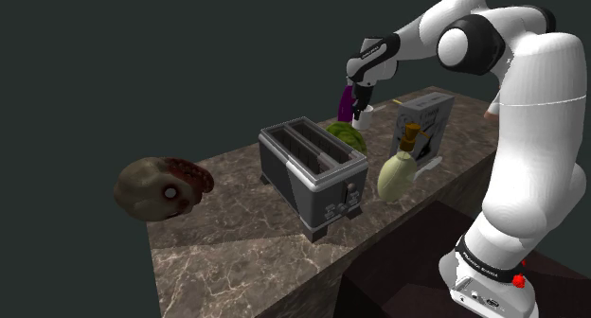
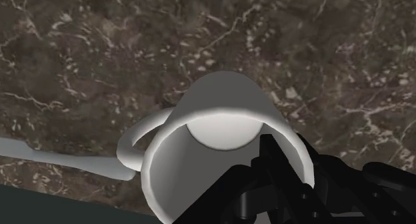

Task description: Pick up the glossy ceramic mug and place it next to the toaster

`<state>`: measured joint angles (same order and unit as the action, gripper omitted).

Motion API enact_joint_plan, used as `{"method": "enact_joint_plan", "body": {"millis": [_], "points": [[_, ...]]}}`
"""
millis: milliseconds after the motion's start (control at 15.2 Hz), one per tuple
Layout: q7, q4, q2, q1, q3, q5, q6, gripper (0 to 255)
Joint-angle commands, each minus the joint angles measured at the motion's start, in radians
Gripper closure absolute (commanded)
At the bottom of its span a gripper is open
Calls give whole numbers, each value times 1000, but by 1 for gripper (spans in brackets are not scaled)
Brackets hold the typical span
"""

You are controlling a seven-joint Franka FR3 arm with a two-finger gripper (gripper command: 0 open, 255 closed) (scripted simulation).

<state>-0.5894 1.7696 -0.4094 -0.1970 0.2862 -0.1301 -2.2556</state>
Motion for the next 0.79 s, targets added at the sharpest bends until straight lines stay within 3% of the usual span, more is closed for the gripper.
{"method": "enact_joint_plan", "body": {"millis": [0,330,726], "points": [[0,0,0,0,0,0,0,255],[0,0,0,0,0,0,0,255],[9,-33,35,4,7,14,67,255]]}}
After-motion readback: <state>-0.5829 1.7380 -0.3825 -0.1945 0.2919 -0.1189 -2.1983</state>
